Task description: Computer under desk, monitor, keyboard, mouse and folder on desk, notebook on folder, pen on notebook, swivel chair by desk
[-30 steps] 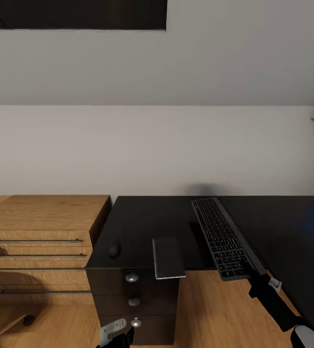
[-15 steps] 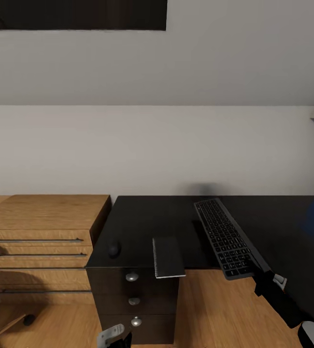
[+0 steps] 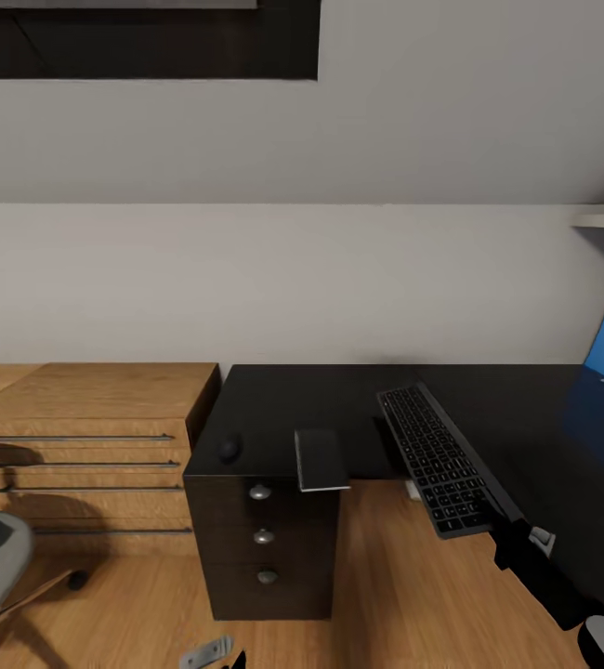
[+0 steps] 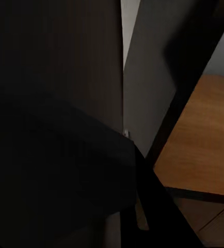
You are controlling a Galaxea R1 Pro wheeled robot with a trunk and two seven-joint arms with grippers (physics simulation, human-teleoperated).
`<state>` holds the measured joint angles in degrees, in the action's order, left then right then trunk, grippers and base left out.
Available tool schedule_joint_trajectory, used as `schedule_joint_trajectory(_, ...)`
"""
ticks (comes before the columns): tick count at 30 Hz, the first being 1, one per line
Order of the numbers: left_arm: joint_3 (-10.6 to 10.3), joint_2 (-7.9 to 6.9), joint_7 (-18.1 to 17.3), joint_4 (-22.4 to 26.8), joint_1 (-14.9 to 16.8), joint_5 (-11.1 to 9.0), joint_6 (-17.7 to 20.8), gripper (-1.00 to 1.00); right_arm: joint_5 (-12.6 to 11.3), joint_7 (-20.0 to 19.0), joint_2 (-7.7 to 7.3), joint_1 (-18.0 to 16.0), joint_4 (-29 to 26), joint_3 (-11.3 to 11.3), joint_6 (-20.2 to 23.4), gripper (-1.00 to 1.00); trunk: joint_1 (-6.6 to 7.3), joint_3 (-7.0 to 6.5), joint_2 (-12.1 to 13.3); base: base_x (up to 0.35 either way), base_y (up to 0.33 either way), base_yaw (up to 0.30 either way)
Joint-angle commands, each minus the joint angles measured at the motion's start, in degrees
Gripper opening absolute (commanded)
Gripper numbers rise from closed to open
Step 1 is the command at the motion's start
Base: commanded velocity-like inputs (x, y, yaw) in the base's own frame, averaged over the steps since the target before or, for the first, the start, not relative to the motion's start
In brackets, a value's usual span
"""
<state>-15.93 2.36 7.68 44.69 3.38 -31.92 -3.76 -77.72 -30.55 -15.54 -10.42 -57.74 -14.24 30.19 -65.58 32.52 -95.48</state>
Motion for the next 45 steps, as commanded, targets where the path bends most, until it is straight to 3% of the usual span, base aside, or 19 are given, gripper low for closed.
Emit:
schedule_joint_trajectory(1, -0.33, -0.04, 0.41, -0.01, 0.04, -0.6, -0.34, 1.0, -0.57, -0.09, 0.0, -0.04, 0.01, -0.09, 0.51, -1.0, 0.04, 0.06, -0.03, -0.327, 0.0, 0.0)
schedule_joint_trajectory(11, -0.44, 0.02, 0.41, -0.04, 0.04, -0.6, -0.37, 1.0, -0.98, -0.56, 0.13, -0.04, 0.08, -0.01, 0.58, -1.0, 0.04, 0.06, -0.03, -0.328, 0.0, 0.0)
schedule_joint_trajectory(12, -0.47, 0.02, 0.41, -0.04, 0.04, -0.6, -0.37, 1.0, -0.97, -1.08, 0.14, -0.04, 0.08, 0.0, 0.58, -1.0, 0.04, 0.06, -0.03, -0.327, 0.0, 0.0)
schedule_joint_trajectory(13, -0.57, 0.02, 0.41, -0.04, 0.04, -0.6, -0.37, 1.0, -0.81, -4.43, 0.14, -0.04, 0.08, 0.13, 0.58, -1.0, 0.04, 0.06, -0.03, -0.318, 0.0, 0.0)
schedule_joint_trajectory(20, -0.42, 0.0, 0.41, -0.04, 0.04, -0.68, -0.37, 1.0, -0.66, -6.34, 0.26, -0.04, 0.13, 0.18, 0.61, -1.0, 0.04, 0.06, -0.03, -0.326, 0.0, 0.0)
schedule_joint_trajectory(45, -0.42, 0.01, 0.41, -0.04, 0.04, -0.6, -0.37, 1.0, -0.6, -6.87, 0.47, -0.04, 0.4, 0.21, 0.76, -1.0, 0.04, 0.06, -0.03, -0.333, -0.016, 0.0)
